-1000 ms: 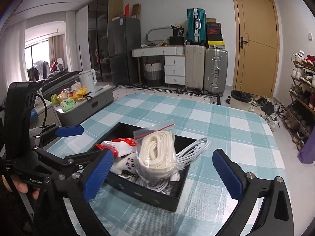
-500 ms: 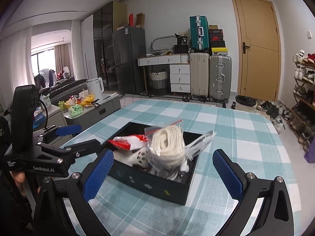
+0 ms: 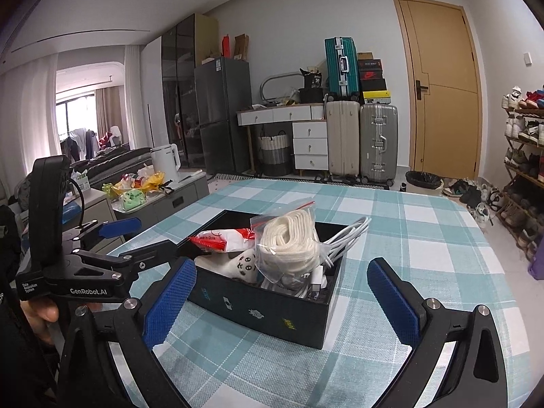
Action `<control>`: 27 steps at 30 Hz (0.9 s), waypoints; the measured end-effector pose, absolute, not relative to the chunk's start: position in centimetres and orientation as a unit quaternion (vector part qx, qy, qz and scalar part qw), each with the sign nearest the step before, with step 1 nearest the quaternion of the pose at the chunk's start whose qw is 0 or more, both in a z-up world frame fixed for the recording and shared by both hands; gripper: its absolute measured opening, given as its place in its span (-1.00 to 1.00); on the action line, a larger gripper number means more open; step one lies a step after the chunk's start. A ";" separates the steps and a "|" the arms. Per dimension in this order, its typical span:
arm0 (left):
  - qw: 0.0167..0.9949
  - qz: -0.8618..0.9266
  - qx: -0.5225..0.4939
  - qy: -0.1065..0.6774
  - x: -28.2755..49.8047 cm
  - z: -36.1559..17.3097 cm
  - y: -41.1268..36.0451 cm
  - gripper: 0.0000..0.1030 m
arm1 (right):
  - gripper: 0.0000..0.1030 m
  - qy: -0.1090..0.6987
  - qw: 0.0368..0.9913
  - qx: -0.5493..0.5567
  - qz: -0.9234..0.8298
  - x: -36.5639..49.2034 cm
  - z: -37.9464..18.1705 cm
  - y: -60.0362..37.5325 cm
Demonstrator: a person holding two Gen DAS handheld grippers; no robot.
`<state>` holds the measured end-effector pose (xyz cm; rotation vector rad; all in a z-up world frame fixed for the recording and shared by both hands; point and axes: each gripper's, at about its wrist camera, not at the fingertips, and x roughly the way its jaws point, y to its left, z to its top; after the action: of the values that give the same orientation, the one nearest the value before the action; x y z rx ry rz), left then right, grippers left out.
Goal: Organize soft objects
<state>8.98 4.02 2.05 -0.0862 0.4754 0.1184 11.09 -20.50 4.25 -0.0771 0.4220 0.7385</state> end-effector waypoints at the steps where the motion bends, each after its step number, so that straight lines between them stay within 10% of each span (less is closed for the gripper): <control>1: 0.969 0.062 -0.042 0.234 9.0 2.0 4.0 1.00 | 0.99 0.204 0.910 -0.037 0.359 11.1 4.2 -20.5; 27: 0.973 0.067 -0.046 0.216 8.4 1.8 4.2 1.00 | 0.99 0.177 0.919 -0.046 0.350 9.9 3.5 -20.5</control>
<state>8.37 4.23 1.81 -0.0928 0.4350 0.1357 9.94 -20.53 3.52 -0.0946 0.3646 0.7200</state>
